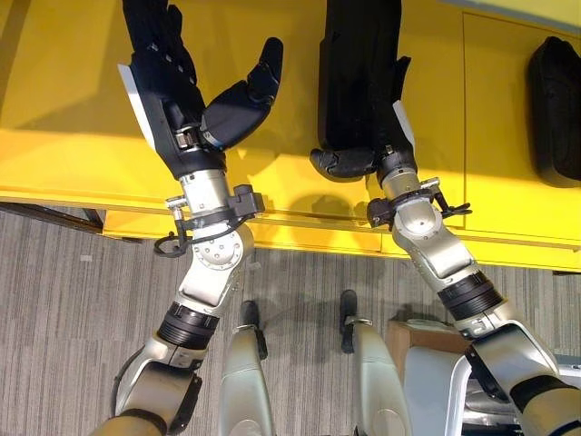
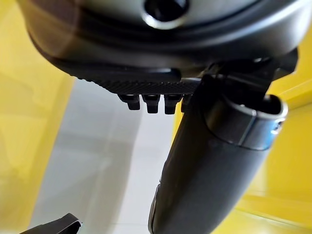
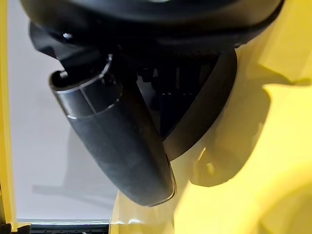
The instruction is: Move parts from the plastic box to the shelf.
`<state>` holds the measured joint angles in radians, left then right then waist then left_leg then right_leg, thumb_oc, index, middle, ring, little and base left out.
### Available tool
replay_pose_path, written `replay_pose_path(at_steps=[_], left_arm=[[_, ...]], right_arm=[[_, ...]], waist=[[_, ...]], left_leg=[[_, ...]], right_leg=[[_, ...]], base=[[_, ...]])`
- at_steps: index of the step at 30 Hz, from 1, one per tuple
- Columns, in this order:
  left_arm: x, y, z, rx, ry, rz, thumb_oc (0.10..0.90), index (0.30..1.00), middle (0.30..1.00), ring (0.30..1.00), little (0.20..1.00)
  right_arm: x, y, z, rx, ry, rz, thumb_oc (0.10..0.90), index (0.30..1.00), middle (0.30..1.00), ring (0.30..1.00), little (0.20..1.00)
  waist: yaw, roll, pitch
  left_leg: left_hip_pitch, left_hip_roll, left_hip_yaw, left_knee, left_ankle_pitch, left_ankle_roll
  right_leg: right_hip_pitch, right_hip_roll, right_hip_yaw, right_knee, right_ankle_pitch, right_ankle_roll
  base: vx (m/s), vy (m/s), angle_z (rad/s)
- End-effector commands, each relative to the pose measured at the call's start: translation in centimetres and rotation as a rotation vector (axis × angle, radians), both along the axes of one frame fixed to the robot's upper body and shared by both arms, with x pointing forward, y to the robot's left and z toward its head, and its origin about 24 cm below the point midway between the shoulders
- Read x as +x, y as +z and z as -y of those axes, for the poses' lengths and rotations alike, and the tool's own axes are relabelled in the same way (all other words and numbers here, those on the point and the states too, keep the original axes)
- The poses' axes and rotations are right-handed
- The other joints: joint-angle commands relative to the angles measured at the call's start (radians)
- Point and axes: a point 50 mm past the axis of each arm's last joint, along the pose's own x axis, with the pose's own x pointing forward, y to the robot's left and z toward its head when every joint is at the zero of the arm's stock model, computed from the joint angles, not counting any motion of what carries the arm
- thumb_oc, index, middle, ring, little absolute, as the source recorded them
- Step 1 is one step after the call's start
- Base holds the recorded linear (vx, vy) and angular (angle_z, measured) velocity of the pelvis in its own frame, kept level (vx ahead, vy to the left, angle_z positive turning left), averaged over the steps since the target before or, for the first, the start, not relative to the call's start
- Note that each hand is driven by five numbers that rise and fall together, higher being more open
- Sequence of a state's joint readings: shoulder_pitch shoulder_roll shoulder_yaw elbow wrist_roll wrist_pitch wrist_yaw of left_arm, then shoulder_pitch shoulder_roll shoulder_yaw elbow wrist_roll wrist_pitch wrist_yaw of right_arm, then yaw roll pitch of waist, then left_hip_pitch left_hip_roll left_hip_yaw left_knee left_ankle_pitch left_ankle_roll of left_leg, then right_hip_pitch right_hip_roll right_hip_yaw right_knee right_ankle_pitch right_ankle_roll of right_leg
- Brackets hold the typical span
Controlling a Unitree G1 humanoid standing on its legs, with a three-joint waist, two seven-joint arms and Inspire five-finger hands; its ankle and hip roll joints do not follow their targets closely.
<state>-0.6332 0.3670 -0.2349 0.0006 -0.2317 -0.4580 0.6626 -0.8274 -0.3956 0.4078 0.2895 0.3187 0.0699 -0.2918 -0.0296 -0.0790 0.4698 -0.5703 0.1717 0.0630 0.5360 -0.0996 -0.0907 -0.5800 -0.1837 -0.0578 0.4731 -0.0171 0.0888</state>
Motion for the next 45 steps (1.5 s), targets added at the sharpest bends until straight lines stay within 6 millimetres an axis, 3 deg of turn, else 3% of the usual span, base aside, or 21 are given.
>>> replay_pose_path(at_steps=[1,18,34,45], left_arm=[[-2.8,4.8,1.7,0.004,-0.104,0.28,0.9,1.0,1.0,1.0,1.0],[-2.8,4.3,0.6,-0.065,-0.003,0.244,0.9,1.0,1.0,1.0,1.0],[-3.0,4.9,0.3,-0.035,-0.02,0.243,0.9,1.0,1.0,1.0,1.0],[-3.0,5.3,0.4,-0.02,-0.035,0.234,0.9,1.0,1.0,1.0,1.0]], right_arm=[[-0.5,-8.2,-0.5,-0.017,-0.01,-0.376,0.9,1.0,1.0,1.0,1.0],[-0.9,-9.2,2.3,-0.029,-0.13,-0.423,0.9,1.0,1.0,1.0,1.0],[-1.1,-8.2,5.1,-0.119,-0.23,-0.419,0.9,1.0,1.0,1.0,1.0],[-1.2,-7.8,5.8,-0.211,-0.222,-0.41,0.9,1.0,1.0,1.0,1.0]], waist=[[0.013,0.029,0.05],[-0.009,0.014,0.05],[-0.02,-0.003,0.05],[-0.023,-0.025,0.05]], left_leg=[[0.033,-0.05,0.085,-0.028,-0.049,0.055],[0.043,-0.043,0.092,-0.026,-0.056,0.057],[0.046,-0.038,0.094,-0.034,-0.049,0.057],[0.048,-0.031,0.092,-0.03,-0.049,0.057]], right_leg=[[0.044,0.029,-0.009,0.088,-0.145,-0.03],[0.05,0.036,0.0,0.086,-0.146,-0.03],[0.057,0.045,-0.002,0.082,-0.142,-0.027],[0.066,0.052,-0.004,0.079,-0.138,-0.027]], base=[[0.0,0.0,0.0],[0.0,0.0,0.0],[0.0,0.0,0.0],[0.0,0.0,0.0]])
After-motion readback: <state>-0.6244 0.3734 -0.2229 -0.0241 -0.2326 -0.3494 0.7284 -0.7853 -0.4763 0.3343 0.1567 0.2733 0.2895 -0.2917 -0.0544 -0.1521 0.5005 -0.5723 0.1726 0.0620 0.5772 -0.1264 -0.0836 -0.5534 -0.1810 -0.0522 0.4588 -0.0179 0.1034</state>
